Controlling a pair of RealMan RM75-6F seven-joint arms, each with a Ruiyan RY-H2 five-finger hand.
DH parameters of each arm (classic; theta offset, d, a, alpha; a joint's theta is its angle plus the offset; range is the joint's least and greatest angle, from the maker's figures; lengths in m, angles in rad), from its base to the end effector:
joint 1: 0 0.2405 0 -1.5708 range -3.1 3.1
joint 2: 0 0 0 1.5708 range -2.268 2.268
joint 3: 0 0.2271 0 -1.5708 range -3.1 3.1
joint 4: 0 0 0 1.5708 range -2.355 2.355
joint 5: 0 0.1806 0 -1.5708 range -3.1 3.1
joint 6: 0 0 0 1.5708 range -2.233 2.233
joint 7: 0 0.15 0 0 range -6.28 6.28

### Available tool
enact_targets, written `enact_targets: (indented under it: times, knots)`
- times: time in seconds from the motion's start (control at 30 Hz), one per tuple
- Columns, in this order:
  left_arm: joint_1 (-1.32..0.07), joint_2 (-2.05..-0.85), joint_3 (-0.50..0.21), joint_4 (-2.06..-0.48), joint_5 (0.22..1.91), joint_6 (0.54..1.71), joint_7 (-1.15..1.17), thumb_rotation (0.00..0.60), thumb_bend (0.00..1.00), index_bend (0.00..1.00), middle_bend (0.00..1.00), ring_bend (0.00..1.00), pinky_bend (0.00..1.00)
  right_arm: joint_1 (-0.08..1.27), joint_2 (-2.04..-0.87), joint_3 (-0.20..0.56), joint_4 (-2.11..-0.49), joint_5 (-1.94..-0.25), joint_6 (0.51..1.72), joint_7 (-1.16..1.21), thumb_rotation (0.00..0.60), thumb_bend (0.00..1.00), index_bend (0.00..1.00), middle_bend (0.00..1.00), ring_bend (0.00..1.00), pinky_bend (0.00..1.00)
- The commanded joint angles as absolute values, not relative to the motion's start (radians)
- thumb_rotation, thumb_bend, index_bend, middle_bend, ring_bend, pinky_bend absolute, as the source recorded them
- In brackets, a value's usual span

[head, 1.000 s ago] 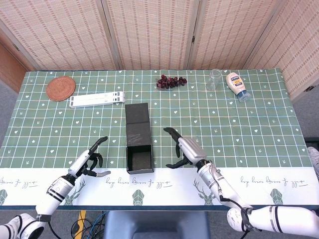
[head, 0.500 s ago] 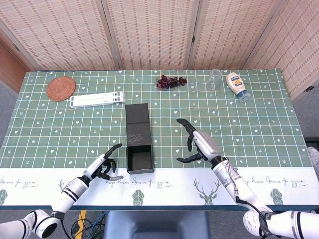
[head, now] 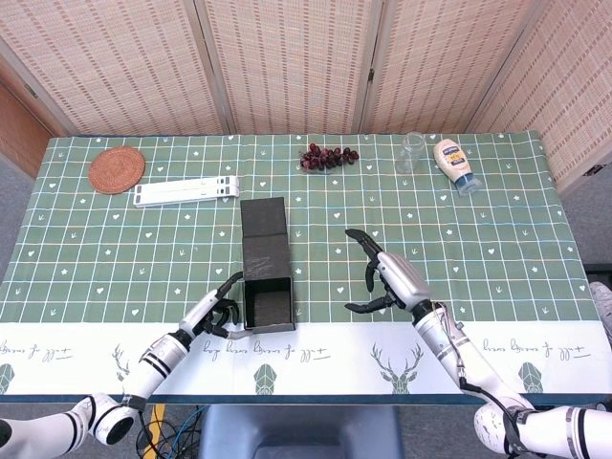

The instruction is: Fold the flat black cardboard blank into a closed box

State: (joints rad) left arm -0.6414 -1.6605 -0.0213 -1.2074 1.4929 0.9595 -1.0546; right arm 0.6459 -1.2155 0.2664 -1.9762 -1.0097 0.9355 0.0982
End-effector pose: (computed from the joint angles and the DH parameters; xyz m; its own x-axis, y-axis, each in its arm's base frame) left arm -0.1702 0.2864 -0.0314 -0.4791 0.6072 0.6339 0.8173 0.0452 0.5744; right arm -0.0977 -0.2872 0.0813 -0.1536 -0.4658 0.8715 -0.9565 -0.1512 -0.2493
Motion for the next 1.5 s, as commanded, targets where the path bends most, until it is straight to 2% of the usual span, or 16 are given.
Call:
enact_targets:
  times: [0.03, 0.43, 0.6, 0.67, 0.8, 0.87, 1.2, 1.5]
  knots:
    - [-0.647, -1.672, -0.027, -1.196, 1.492, 0.954, -1.061, 0.6, 0.16, 0.0, 0.0, 0.61, 0.84, 0.644, -1.214, 0.265, -1.973, -1.012, 0.934, 0.104, 0.6, 0.0, 0.0, 0.01, 0.66, 1.0]
    - [-0.643, -1.731, -0.036, -1.145, 1.502, 0.978, -1.088, 0.6, 0.16, 0.01, 0.0, 0.64, 0.84, 0.638, -1.214, 0.258, -1.952, -1.014, 0.928, 0.13, 0.6, 0.0, 0.0, 0.01, 0.66, 1.0]
    - [-0.627, -1.776, -0.053, -1.113, 1.485, 1.007, -1.077, 0.6, 0.16, 0.18, 0.11, 0.68, 0.84, 0.64, -1.221, 0.257, -1.939, -1.004, 0.923, 0.135, 0.6, 0.0, 0.0, 0.02, 0.66, 1.0]
    - [-0.622, -1.789, -0.06, -1.105, 1.481, 1.019, -1.079, 0.6, 0.16, 0.27, 0.19, 0.7, 0.84, 0.643, -1.227, 0.255, -1.931, -0.997, 0.921, 0.133, 0.6, 0.0, 0.0, 0.02, 0.66, 1.0]
    - [-0.619, -1.793, -0.063, -1.098, 1.491, 1.036, -1.093, 0.6, 0.16, 0.35, 0.28, 0.72, 0.85, 0.655, -1.247, 0.257, -1.903, -0.96, 0.91, 0.128, 0.6, 0.0, 0.0, 0.03, 0.66, 1.0]
    - [-0.617, -1.781, -0.061, -1.104, 1.501, 1.047, -1.107, 0.6, 0.16, 0.37, 0.31, 0.73, 0.85, 0.667, -1.261, 0.261, -1.882, -0.927, 0.898, 0.123, 0.6, 0.0, 0.0, 0.04, 0.66, 1.0]
    - [-0.613, -1.644, -0.027, -1.206, 1.589, 1.122, -1.185, 0.6, 0.16, 0.37, 0.31, 0.72, 0.85, 0.769, -1.378, 0.298, -1.733, -0.755, 0.836, 0.079, 0.6, 0.01, 0.0, 0.06, 0.66, 1.0]
    - [-0.609, -1.526, -0.003, -1.361, 1.636, 1.174, -1.159, 0.6, 0.16, 0.36, 0.31, 0.71, 0.84, 0.893, -1.557, 0.356, -1.575, -0.657, 0.812, 0.045, 0.6, 0.01, 0.0, 0.08, 0.66, 1.0]
